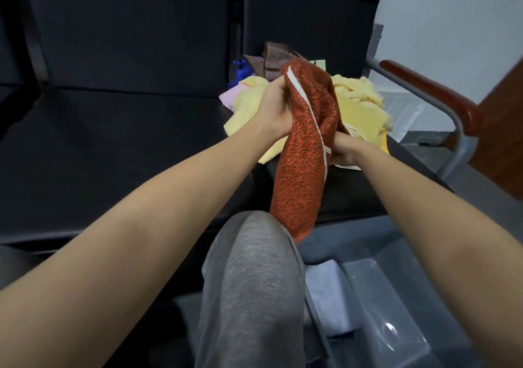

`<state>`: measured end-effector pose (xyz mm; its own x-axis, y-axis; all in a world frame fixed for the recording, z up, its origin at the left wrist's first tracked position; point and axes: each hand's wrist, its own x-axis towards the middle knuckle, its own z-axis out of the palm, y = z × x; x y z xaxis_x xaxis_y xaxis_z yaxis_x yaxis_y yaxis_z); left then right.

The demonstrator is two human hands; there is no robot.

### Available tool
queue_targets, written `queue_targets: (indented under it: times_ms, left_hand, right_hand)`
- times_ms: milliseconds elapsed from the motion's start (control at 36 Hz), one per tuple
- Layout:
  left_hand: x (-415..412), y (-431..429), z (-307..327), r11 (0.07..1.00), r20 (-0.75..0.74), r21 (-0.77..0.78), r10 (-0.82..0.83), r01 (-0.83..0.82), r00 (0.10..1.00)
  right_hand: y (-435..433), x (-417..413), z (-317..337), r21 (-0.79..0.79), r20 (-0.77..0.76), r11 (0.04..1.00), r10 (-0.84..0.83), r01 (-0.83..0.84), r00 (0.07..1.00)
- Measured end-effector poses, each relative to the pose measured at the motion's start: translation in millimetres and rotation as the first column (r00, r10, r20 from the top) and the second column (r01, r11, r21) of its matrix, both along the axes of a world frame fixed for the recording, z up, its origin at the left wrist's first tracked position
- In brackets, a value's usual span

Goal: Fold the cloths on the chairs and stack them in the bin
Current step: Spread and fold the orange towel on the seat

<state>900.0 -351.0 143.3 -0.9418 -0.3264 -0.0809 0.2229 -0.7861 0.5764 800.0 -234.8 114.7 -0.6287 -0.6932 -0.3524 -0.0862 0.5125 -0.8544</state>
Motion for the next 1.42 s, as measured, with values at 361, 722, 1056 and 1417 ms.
queue_targets:
  times_ms: [361,722,1056,1417]
  left_hand:
    - [23.0,-36.1,23.9,0.982,-0.165,0.143,0.148,-0.125,0.975]
    - [91.3,-121.9,59.7,0.933,-0.275,0.173,0.354,-0.316,0.894]
    - [172.6,-237.1,-59.8,0.688,0.584,-0.518,0.719,-0.508,0.378]
    - [175.8,-166.8,-112.1,-0.353,0.294,-0.755,0.573,0.553,0.766]
  right_hand:
    - [-37.4,46.5,54.1,-0.425,0.247,0.9,0.219,-0.097,0.944]
    - [-150.2,98.0,108.5,-0.575,0.01,0.796,0.239,-0.19,0.971]
    - [-214.2,114.0,14.8,0.0,-0.489,0.957,0.254,-0.291,0.834]
    - [-190.3,128.6,-98.0,-0.204,-0.329,0.953,0.147,-0.222,0.933]
